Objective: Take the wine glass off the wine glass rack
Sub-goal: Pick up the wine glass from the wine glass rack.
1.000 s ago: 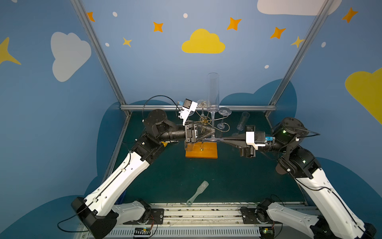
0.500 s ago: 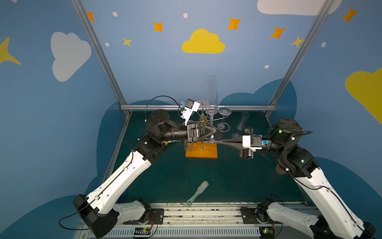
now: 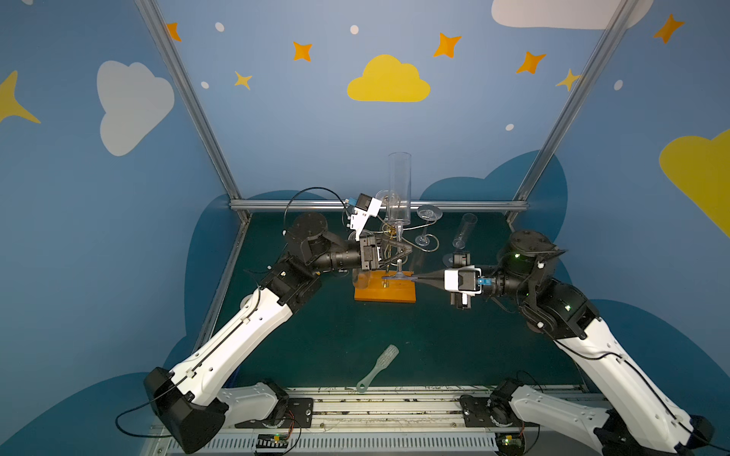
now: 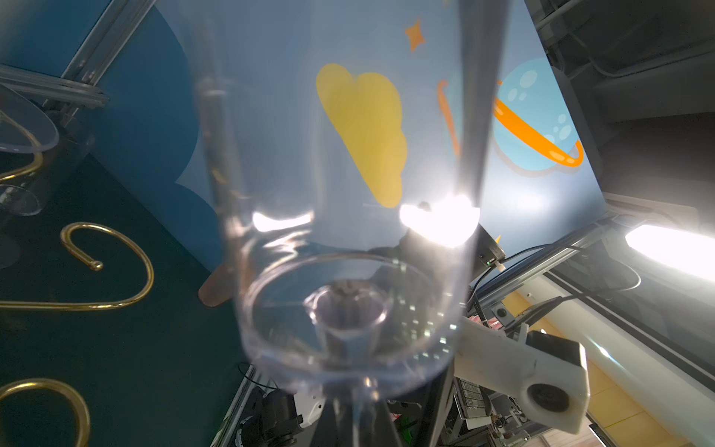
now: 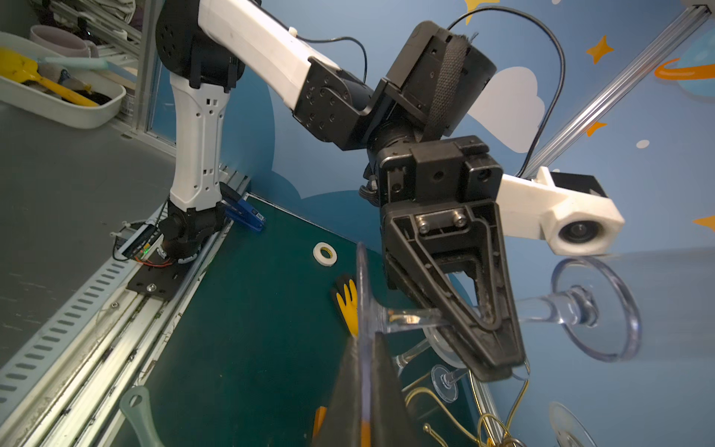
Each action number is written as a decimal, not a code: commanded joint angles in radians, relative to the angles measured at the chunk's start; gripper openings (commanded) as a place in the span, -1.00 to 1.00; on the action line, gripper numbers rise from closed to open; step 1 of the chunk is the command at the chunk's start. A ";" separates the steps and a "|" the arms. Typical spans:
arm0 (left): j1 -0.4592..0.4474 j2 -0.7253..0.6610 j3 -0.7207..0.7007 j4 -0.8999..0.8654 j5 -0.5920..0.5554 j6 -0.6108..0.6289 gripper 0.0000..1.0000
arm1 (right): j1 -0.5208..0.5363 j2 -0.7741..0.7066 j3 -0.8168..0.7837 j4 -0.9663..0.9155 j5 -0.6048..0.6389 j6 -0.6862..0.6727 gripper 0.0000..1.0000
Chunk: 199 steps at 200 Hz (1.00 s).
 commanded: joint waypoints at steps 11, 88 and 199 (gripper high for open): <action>-0.003 -0.015 -0.009 0.042 -0.002 0.010 -0.95 | 0.021 -0.017 -0.033 0.048 0.065 0.000 -0.29; -0.002 -0.105 -0.005 -0.096 -0.145 0.244 -0.95 | 0.021 -0.130 -0.147 0.334 0.288 0.237 0.66; -0.002 -0.208 0.082 -0.401 -0.422 0.968 -0.95 | 0.020 0.105 0.274 0.325 0.382 0.909 0.59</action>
